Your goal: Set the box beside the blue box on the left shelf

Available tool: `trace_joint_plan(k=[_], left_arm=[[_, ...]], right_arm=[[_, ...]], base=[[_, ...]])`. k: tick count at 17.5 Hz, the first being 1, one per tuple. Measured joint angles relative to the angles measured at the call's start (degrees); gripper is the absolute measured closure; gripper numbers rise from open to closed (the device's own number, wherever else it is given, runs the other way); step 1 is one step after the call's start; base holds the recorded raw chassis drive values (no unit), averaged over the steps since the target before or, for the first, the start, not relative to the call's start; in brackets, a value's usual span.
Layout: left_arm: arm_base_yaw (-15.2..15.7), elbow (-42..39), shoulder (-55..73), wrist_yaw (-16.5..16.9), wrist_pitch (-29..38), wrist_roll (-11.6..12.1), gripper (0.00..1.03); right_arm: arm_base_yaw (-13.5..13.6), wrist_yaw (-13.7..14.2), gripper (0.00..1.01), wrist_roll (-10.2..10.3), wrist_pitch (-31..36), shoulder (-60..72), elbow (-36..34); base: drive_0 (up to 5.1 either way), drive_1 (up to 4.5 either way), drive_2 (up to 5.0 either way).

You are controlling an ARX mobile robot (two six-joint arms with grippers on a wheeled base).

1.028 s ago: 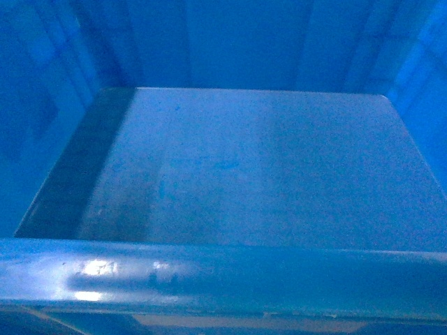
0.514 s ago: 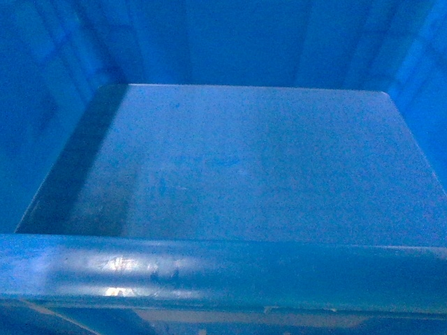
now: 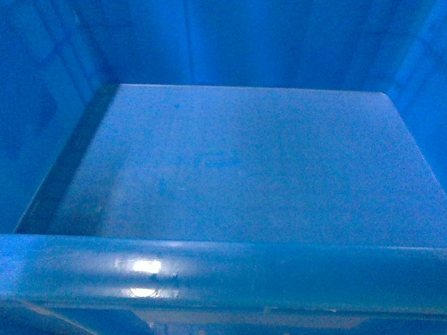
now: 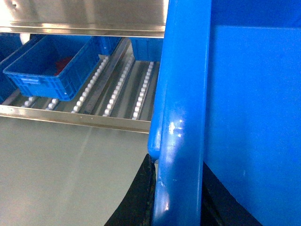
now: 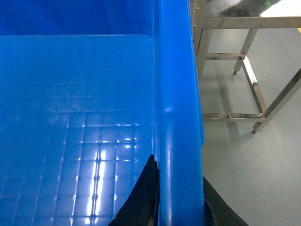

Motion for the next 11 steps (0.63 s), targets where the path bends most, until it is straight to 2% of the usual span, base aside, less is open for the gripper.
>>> trace_joint_plan(k=[11], left_arm=[[0.0, 0.0, 0.02, 0.07, 0.0, -0.07, 0.89]], right_arm=[[0.0, 0.0, 0.92, 0.0, 0.0, 0.0, 0.0]], base=[[-5.0, 3.26, 1.4]])
